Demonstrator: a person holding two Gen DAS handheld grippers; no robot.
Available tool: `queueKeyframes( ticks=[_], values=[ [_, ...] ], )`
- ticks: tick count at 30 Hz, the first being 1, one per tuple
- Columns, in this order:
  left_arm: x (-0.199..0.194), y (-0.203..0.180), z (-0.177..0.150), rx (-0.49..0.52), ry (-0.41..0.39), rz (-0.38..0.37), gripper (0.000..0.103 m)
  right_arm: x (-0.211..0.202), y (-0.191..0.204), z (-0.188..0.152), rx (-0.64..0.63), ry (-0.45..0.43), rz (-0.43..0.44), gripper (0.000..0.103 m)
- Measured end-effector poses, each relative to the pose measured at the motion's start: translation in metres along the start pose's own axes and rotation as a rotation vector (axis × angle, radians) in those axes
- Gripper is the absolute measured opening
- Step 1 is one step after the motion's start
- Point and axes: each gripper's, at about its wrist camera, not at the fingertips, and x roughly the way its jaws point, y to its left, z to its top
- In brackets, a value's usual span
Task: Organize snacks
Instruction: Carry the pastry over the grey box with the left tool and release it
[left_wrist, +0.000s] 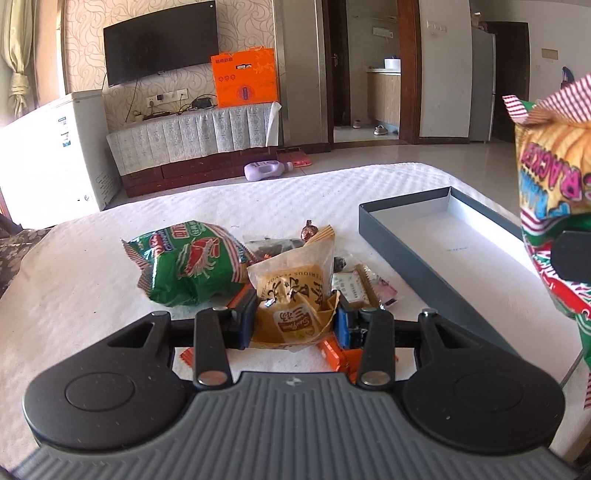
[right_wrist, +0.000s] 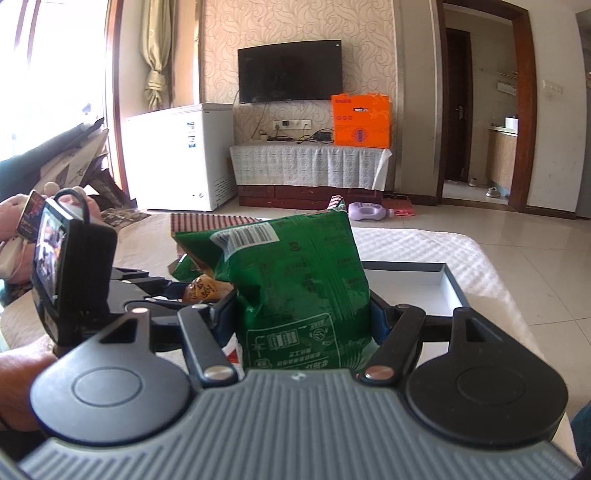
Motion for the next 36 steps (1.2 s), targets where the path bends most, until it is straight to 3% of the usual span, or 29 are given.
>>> queueKeyframes(
  ticks=[10,22,36],
  values=[
    [0.012,-0.023,0.019,-0.016,-0.038,-0.033,0.047,0.0,-0.011,-0.001,0.007,0.006,-0.037,0.071],
    [0.027,-0.044,0.027,-0.008,-0.029,-0.068,0.047,-0.003,-0.024,-0.003,0.019,0.011,-0.075,0.071],
    [0.053,-0.087,0.048,0.002,-0.055,-0.161,0.047,-0.011,-0.056,-0.01,0.084,0.03,-0.138,0.071]
  ],
)
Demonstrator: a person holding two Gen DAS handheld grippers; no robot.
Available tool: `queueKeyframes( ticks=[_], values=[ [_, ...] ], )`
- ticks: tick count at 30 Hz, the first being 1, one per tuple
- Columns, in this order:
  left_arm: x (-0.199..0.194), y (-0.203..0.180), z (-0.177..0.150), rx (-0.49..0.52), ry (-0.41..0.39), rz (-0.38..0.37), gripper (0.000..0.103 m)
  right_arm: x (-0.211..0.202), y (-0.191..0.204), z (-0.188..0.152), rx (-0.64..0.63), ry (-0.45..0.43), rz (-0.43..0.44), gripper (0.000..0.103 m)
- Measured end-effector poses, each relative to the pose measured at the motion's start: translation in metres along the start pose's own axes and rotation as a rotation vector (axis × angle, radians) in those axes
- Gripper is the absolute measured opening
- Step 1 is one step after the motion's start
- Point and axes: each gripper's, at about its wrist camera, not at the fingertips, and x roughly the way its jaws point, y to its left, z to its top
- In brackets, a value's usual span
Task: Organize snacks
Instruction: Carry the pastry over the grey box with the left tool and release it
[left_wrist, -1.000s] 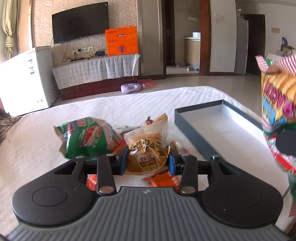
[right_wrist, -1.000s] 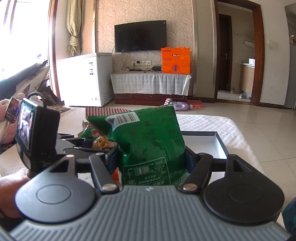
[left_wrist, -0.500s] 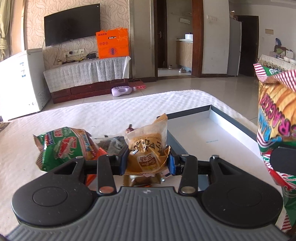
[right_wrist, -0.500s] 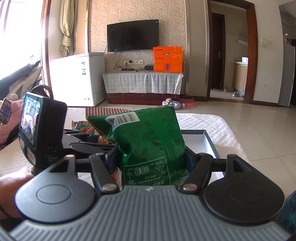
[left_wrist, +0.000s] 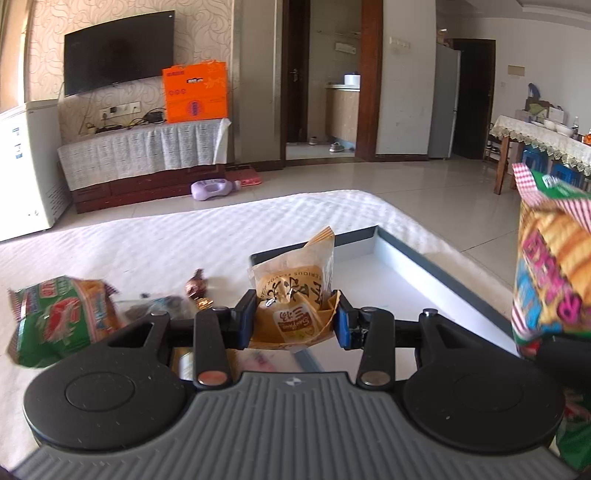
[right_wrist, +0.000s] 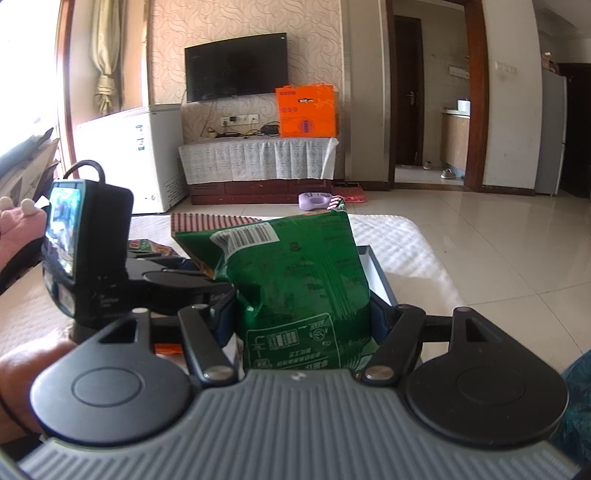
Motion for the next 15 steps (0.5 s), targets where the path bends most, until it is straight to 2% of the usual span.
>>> queueKeyframes(
  ticks=[15],
  values=[
    [0.078,-0.022,0.018,0.004,0.082,-0.05,0.048,0.012,-0.014,-0.005,0.037,0.062,-0.016,0.071]
  ],
)
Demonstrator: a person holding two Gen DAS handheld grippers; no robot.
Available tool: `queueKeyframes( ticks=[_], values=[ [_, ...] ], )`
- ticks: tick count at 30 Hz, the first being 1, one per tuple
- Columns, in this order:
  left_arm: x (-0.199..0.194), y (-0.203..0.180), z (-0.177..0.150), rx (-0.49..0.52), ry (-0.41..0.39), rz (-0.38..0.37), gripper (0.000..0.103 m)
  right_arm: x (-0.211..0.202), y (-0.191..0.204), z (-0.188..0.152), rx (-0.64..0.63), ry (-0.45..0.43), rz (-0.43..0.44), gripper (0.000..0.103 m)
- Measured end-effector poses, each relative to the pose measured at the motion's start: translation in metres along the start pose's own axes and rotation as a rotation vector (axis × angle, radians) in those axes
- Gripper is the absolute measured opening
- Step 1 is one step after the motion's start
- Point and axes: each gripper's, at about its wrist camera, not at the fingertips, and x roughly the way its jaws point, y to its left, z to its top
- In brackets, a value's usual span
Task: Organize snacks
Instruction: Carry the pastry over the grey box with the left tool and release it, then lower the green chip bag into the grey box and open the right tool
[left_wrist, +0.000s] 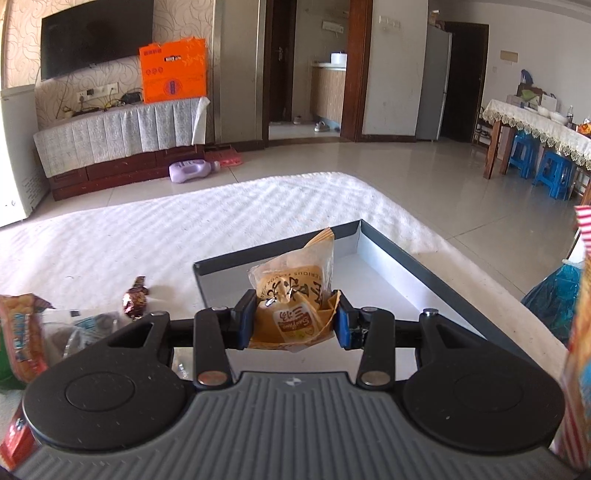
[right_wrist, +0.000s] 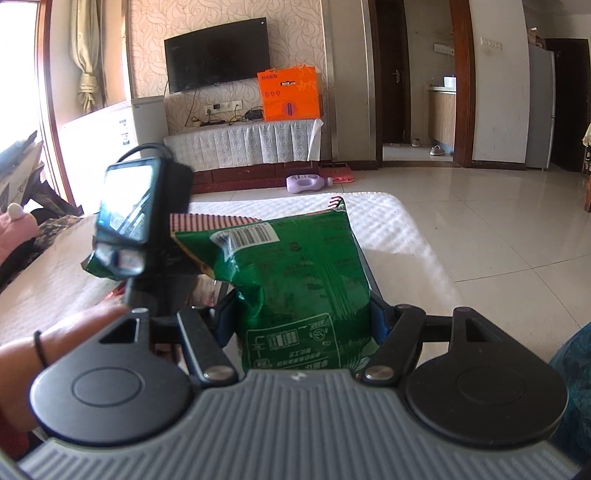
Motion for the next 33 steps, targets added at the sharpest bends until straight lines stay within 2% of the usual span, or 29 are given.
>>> queueKeyframes(
  ticks=[13,23,33],
  values=[
    [0.035,0.002,0.002,-0.017,0.054,0.014,0.048,0.008,-0.004,0.004,-0.019,0.037,0.016,0.071],
    [0.03,0.002,0.001,-0.01,0.036,0.022,0.075,0.017,-0.004,0.003,-0.031,0.063,0.016,0.071],
    [0.014,0.001,0.003,-0.023,0.012,0.009,0.079,0.038,-0.01,0.002,-0.003,0.108,0.009,0.071]
  ],
)
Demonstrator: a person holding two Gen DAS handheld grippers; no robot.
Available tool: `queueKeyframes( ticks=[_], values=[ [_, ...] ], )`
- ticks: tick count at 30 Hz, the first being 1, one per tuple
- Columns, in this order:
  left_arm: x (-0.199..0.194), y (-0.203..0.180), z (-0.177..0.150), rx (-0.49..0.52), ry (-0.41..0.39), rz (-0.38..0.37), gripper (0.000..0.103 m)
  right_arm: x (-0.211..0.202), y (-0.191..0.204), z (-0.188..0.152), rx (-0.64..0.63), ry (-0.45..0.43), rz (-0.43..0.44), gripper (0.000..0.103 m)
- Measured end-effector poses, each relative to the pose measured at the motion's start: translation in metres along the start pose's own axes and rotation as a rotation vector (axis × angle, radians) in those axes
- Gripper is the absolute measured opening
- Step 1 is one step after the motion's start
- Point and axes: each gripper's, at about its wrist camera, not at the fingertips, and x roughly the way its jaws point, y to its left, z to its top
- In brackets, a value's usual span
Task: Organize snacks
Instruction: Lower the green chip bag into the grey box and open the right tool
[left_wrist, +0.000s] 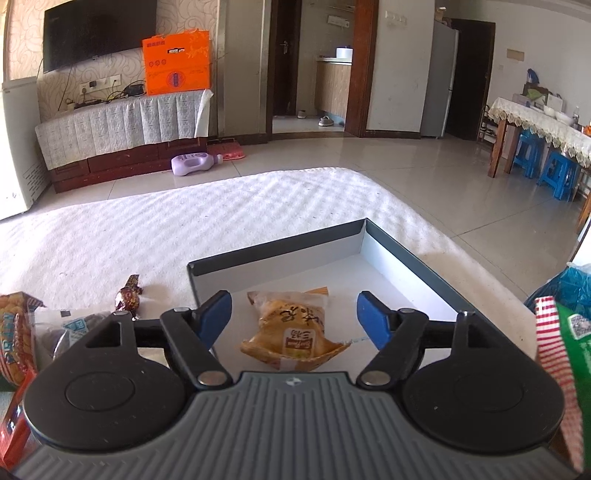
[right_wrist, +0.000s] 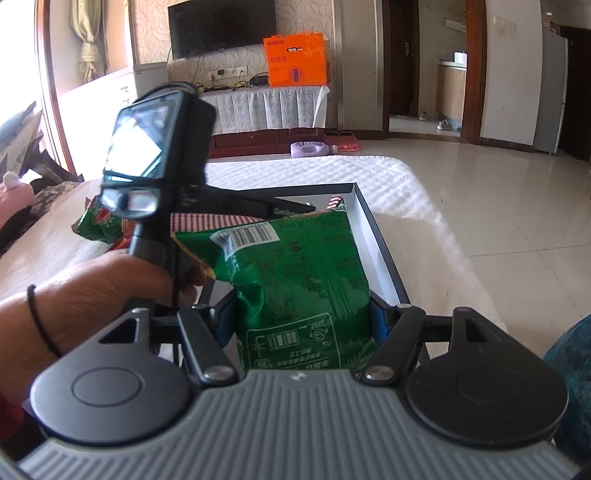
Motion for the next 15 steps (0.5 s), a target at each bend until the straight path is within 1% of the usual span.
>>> queueKeyframes(
  ticks=[7,11,15],
  values=[
    [-0.014,0.004,0.0,0.013,-0.019,0.019,0.08,0.016,0.002,-0.002,0.003,0.027,-0.032,0.07],
    [-0.021,0.008,-0.002,0.006,-0.023,0.016,0.08,0.031,0.009,-0.001,-0.034,0.062,-0.057,0.07],
    [-0.027,0.008,-0.002,0.013,-0.03,0.014,0.081,0.046,0.013,0.002,-0.063,0.077,-0.09,0.07]
  ],
)
